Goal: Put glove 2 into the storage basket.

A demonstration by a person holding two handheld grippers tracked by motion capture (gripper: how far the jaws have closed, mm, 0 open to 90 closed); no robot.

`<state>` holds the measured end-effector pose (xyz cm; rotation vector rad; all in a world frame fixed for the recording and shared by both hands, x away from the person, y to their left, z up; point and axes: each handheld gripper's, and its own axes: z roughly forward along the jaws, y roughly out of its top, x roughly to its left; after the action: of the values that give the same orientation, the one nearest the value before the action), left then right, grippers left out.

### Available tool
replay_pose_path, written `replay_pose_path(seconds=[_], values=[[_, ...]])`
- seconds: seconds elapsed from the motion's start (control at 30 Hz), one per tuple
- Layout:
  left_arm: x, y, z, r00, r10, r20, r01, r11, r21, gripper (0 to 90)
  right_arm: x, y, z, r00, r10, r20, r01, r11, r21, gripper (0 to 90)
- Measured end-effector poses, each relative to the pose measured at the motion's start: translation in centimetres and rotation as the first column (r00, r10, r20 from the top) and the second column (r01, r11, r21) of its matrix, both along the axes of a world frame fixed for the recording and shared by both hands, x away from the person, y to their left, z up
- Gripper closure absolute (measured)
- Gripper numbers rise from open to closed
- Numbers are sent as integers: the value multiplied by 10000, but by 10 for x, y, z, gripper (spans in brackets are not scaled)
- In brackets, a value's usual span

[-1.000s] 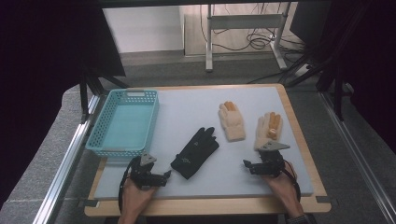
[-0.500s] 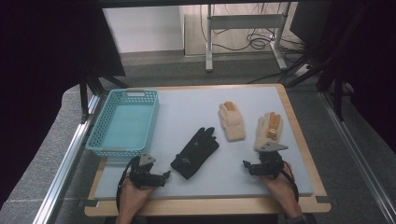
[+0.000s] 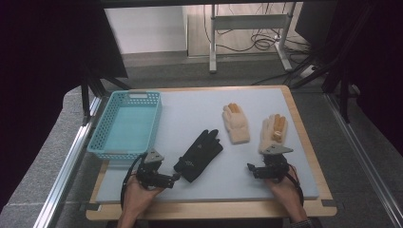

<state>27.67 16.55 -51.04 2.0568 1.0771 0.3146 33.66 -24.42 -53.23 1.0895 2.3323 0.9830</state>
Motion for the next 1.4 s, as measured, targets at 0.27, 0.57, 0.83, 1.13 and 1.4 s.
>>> replay_pose_path(seconds=[0.27,0.57,0.83,1.13,1.4], values=[[27,-34,14,9987,-428,-279,440,9980,444,16,0,0,0,10000,8,12,-8,10000,-7,175],[57,-71,12,9952,-735,-653,788,9934,829,0,0,0,0,10000,11,14,-11,10000,5,175],[81,-94,-7,9947,-606,-833,758,9782,1935,0,0,0,0,10000,14,16,-14,10000,8,175],[90,-91,-22,9850,-842,-1505,1098,9792,1704,0,0,0,0,10000,16,15,-16,10000,12,175],[86,-96,-18,9853,-987,-1395,1281,9668,2210,75,0,0,0,10000,13,20,-13,10000,4,175]])
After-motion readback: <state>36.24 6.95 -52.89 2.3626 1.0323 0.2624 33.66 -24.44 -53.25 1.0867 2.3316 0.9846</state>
